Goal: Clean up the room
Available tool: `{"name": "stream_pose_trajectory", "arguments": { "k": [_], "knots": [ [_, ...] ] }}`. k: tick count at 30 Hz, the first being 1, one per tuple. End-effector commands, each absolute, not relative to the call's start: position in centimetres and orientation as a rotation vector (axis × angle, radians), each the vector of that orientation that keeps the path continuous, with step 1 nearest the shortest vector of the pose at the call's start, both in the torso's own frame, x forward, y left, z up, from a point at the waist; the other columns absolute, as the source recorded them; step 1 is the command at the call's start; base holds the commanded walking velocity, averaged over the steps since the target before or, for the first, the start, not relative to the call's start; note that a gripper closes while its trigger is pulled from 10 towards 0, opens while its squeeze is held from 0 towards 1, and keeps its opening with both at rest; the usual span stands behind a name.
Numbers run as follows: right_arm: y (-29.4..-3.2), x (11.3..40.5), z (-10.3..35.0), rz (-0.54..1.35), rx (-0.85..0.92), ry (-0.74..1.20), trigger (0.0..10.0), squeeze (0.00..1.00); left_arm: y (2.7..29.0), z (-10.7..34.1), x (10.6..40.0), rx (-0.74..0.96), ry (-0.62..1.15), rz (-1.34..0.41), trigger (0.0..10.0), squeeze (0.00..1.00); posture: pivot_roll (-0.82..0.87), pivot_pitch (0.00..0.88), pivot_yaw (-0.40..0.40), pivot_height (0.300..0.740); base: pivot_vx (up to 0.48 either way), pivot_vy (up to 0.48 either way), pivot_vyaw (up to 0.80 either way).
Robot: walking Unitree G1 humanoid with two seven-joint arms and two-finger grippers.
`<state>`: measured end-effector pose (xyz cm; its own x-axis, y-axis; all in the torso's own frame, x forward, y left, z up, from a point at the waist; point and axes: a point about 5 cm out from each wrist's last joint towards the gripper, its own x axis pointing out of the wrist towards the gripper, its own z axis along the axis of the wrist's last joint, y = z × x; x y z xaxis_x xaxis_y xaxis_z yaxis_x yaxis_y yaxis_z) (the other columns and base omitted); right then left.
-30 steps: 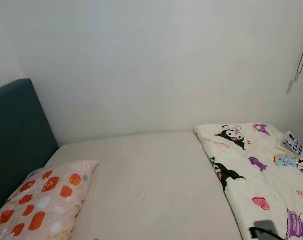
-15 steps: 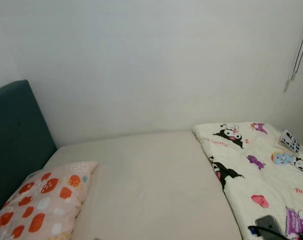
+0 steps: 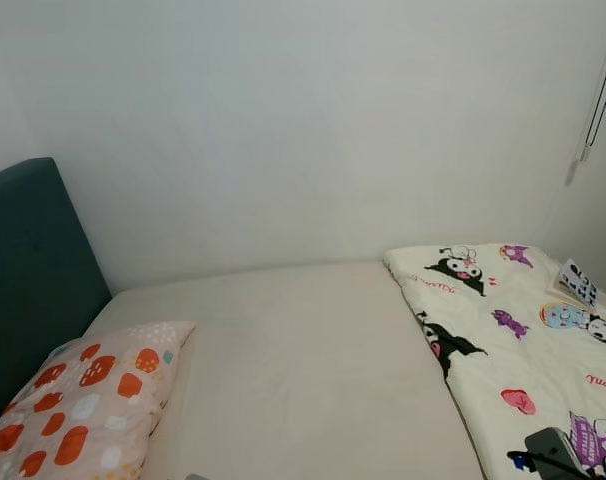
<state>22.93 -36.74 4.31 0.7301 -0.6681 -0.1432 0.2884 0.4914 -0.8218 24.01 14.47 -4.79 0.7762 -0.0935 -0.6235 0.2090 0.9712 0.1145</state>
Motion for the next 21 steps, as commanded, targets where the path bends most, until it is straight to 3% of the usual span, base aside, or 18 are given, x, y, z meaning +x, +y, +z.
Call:
{"name": "stream_pose_trajectory", "arguments": {
  "k": [1, 8, 21],
  "knots": [
    [-36.8, 22.5, 3.6, -0.607, -0.792, 0.533, 10.0, 0.00, 14.8, -5.0, 23.7, 0.175, 0.673, -0.152, 10.0, 0.00, -0.02, 0.109, 0.032, 0.740, 0.000, 0.000, 0.00],
    [-37.0, 21.6, 2.3, -0.715, -0.500, 0.616, 10.0, 0.00, 14.7, -4.8, 24.0, 0.172, 0.664, -0.147, 10.0, 0.00, -0.02, 0.107, 0.030, 0.740, 0.000, 0.000, 0.00],
    [-37.2, 21.6, 2.5, -0.759, -0.548, 0.622, 10.0, 0.00, 14.7, -4.7, 24.3, 0.171, 0.660, -0.144, 10.0, 0.00, -0.02, 0.103, 0.027, 0.740, 0.000, 0.000, 0.00]
  ]
}}
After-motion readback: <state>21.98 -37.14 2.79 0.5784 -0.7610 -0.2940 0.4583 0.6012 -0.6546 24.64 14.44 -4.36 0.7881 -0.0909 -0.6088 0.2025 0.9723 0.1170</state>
